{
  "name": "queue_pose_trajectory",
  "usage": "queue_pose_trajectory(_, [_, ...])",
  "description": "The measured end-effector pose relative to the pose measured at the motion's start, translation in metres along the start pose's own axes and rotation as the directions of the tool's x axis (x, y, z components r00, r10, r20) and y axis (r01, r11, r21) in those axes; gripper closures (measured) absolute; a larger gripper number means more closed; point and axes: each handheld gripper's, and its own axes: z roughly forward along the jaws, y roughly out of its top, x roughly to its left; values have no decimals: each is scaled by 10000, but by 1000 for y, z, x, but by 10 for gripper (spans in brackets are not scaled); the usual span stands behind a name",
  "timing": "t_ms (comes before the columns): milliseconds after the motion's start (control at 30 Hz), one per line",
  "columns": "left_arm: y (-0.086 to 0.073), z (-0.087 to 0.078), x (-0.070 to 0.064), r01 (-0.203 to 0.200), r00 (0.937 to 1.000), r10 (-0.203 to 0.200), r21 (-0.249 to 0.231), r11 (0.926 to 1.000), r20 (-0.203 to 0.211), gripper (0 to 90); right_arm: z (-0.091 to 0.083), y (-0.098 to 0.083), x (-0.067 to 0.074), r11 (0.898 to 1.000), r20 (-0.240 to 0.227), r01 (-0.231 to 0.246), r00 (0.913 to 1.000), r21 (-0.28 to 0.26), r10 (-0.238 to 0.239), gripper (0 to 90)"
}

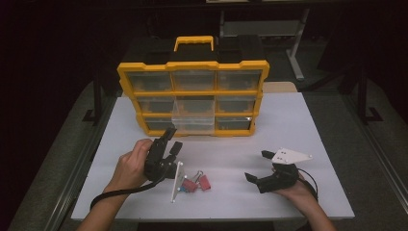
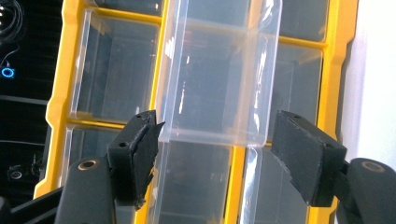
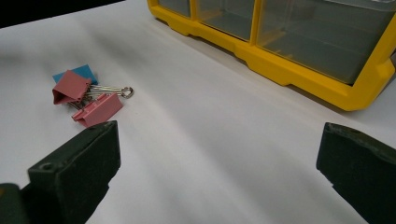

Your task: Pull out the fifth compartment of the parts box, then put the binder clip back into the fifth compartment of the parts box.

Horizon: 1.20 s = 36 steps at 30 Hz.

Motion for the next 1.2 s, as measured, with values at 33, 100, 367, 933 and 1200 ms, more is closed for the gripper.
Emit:
queue_pose_trajectory(33, [-1,-1,0,-67,10000,67,112,9999,35,306,0,0,0,10000,-1,10,10000,16,-10,0])
queue_pose_trajectory(100, [-3,-2,-2,-46,10000,45,140,9999,35,293,0,0,0,10000,-15,9,10000,3,-9,0])
queue_pose_trajectory(367, [-12,-6,-11,47,9999,-53,349,9994,153,231,-1,-1,0,10000,-18,4,10000,-24,-4,0])
queue_pose_trajectory(933, [-31,-12,-35,290,9963,-393,1308,9910,763,33,-1,-1,0,10000,4,43,10000,-43,-43,0])
queue_pose_trajectory(1200, [-38,-8,-44,833,9920,-943,1262,9885,838,0,-2,-1,0,9999,-11,88,10000,-53,-88,0])
